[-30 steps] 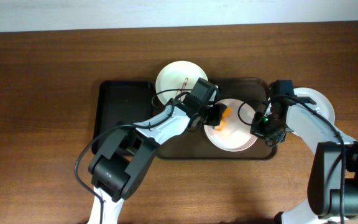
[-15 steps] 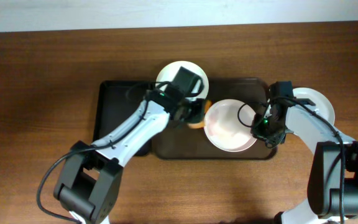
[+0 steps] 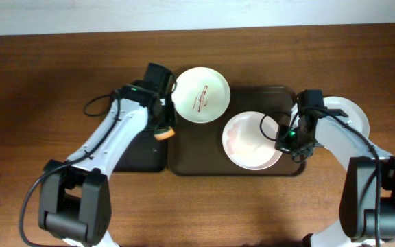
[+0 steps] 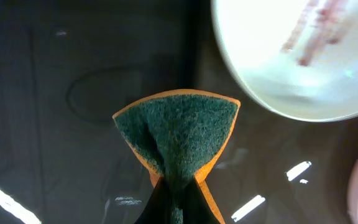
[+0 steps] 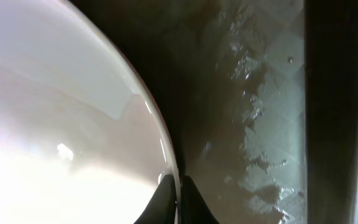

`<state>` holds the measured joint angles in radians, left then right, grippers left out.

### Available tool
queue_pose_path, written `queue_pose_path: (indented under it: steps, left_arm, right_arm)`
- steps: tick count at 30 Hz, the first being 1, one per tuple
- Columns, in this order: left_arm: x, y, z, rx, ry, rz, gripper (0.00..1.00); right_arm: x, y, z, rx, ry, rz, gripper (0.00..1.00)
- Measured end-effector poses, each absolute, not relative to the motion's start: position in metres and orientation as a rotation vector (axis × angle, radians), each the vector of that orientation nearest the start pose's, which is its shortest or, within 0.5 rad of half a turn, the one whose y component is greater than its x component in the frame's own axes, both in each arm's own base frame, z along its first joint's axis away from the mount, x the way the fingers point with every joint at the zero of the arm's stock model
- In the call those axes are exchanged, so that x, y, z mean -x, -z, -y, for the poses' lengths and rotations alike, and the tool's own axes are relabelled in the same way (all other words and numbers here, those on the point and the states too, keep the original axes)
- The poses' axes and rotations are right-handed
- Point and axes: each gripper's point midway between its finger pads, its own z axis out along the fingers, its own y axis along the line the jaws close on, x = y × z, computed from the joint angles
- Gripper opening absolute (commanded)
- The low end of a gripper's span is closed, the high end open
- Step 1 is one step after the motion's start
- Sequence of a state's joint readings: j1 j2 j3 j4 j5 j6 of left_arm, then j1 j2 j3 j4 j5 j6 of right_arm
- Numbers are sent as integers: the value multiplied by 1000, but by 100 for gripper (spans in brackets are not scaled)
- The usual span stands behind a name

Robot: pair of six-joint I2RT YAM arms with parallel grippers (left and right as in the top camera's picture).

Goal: Clean dirty plates on tray and stack at the side
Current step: 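Move the left gripper with the sponge back over the black tray, then lift the pink plate with the right gripper and stack it on the green plate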

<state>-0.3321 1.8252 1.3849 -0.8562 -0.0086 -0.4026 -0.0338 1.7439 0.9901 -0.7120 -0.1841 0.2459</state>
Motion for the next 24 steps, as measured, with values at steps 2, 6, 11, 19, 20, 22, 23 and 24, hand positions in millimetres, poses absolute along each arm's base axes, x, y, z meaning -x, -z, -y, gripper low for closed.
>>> queue_pose_path:
  steps: [2,6,11,19,20,22,23,24]
  left_arm:
    - [-380,-82,119,109,113,-2884,0]
    - [-385,-81,95,112,85,-2885,0]
    - [-386,-80,86,-1,61,-2887,0]
    - [-378,-59,78,-50,43,-2904,0]
    - [-376,-56,78,-52,41,-2911,0]
    - [-373,-51,77,-55,38,-2918,0]
    - [-373,-50,77,-55,38,-2918,0]
    - [-373,-49,77,-54,38,-2917,0]
  right_arm:
    - [-311,-18,-20,-382,-287,-3003,4]
    - [-323,-57,-9,-330,-201,-2887,4]
    - [-334,-109,8,-277,-48,-2718,4]
    - [-336,-134,7,-90,336,-2617,4]
    - [-337,-136,4,-59,387,-2600,4]
    - [-338,-143,0,-13,490,-2555,4]
    - [-339,-148,-3,12,552,-2522,4]
    - [-340,-154,-6,34,618,-2485,4]
